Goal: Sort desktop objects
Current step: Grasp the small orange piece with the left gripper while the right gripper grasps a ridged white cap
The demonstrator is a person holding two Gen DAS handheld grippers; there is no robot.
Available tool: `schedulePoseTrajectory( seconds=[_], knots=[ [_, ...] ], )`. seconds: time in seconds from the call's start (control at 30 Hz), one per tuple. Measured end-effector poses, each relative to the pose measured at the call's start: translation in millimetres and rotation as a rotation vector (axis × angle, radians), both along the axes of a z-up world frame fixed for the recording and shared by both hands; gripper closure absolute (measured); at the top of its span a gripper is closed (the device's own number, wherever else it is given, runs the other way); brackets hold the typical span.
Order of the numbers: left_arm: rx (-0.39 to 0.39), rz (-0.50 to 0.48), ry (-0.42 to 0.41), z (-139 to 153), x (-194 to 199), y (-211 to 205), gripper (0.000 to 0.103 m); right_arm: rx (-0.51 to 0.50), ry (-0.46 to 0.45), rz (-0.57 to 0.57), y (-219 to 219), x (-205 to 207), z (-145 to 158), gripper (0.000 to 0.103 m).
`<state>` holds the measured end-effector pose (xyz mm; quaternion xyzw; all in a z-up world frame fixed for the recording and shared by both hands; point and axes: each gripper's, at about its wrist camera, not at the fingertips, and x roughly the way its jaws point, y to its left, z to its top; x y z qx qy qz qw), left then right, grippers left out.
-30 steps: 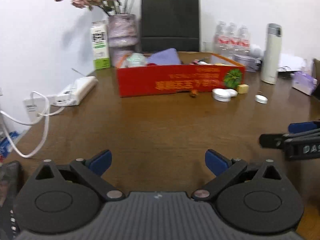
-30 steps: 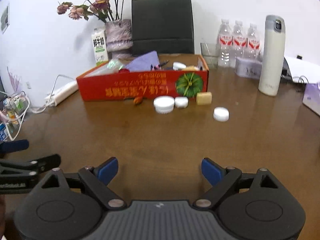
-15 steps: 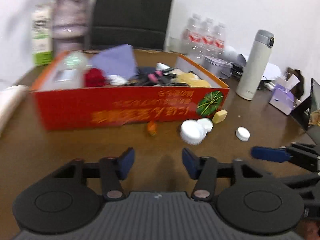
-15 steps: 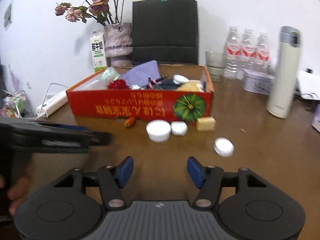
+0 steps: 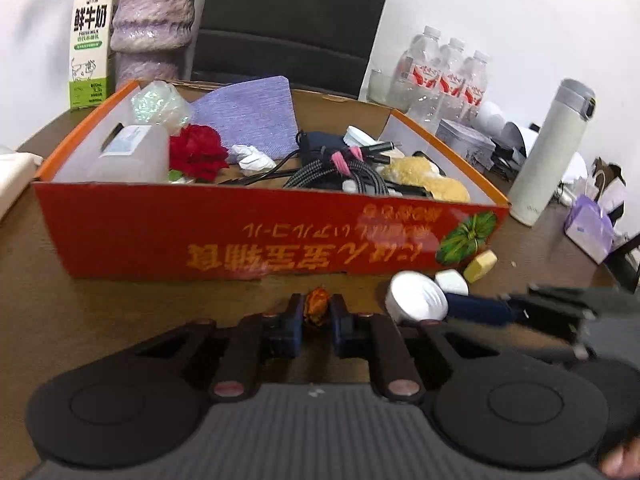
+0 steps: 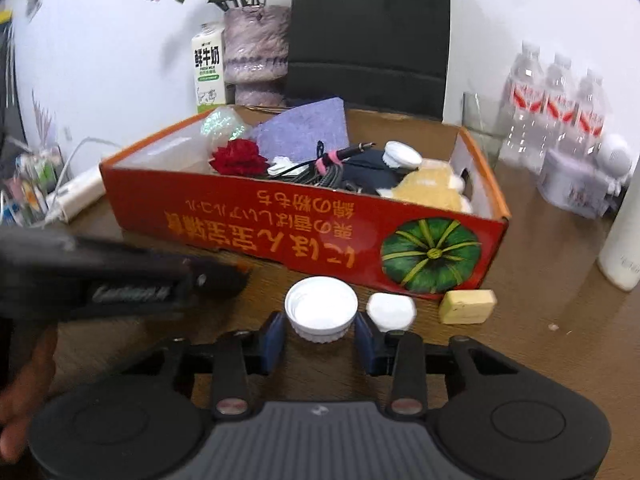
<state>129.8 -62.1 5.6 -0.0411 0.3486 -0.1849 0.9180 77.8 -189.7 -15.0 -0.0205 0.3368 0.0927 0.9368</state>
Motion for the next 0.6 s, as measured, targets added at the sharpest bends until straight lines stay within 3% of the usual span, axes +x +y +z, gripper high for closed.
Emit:
schedulePoseTrajectory(
  seconds=[0.33,0.6],
  knots=[
    [-0.013,0.075,-0.026,10,-86,34,0.089,0.015,0.015,-0.008,17,2,2,0.066],
    [0.022,0.05,-0.023,6,-142,39,0.089,-0.02,-0.012,0.024,42,-90,2,0.066]
  ],
)
